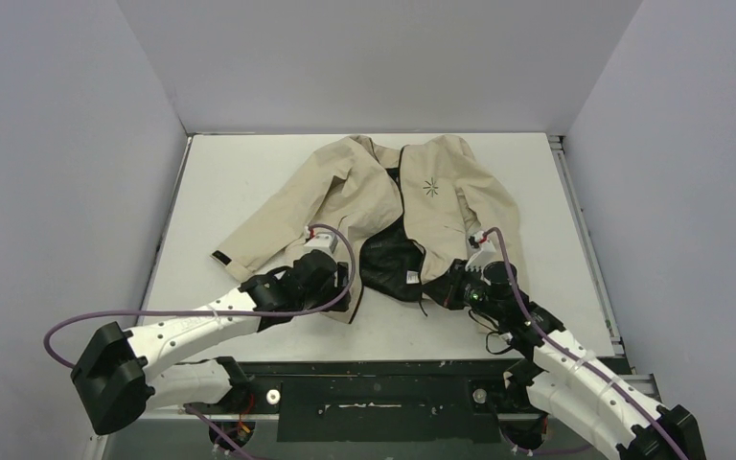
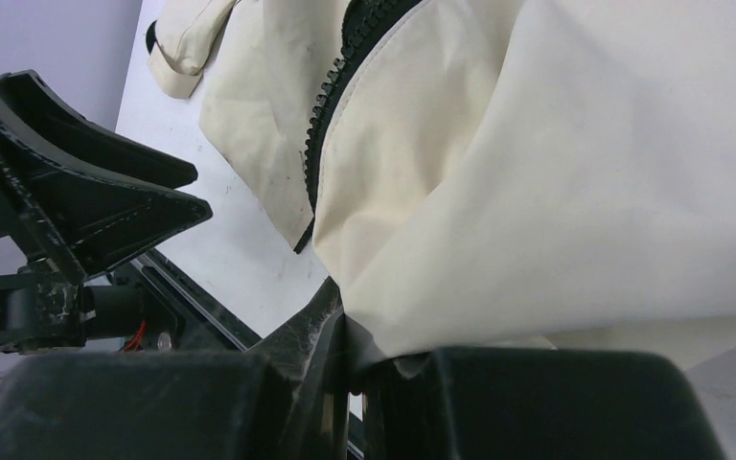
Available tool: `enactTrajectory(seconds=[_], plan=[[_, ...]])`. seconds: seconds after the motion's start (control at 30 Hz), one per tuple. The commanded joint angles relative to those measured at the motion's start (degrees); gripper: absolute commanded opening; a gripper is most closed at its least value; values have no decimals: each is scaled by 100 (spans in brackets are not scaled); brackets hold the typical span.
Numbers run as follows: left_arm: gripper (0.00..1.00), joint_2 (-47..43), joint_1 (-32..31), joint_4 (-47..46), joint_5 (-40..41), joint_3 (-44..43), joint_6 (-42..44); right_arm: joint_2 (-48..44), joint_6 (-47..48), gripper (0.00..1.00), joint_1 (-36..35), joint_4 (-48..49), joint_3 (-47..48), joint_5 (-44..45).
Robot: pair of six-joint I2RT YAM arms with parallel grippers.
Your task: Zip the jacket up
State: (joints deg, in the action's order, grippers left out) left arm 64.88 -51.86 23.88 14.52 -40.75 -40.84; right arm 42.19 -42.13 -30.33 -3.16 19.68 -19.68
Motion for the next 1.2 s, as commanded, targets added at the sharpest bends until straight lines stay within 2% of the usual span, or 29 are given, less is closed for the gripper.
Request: enactTrajectory(seconds=[0.0,0.33,0.67,0.9,0.97,1.17], plan=[[63,218,-25,311,370,-56,225,-204,-50,0,89,272,-77,124],[63,1359,-257,573,695,-653,614,-584,29,0,198,-70,-67,357],[67,1893,-343,585,798,-940,778,-595,-42,0,224,8,-184,292],[76,2234,-345,566,734,-1039,885,-511,-32,0,225,94,-219,220],[85,2265,-339,572,772,-1055,923,-524,-32,0,231,94,-234,219],[87,2351,-334,628,873,-1143,1011,-508,-61,0,237,128,-272,198]])
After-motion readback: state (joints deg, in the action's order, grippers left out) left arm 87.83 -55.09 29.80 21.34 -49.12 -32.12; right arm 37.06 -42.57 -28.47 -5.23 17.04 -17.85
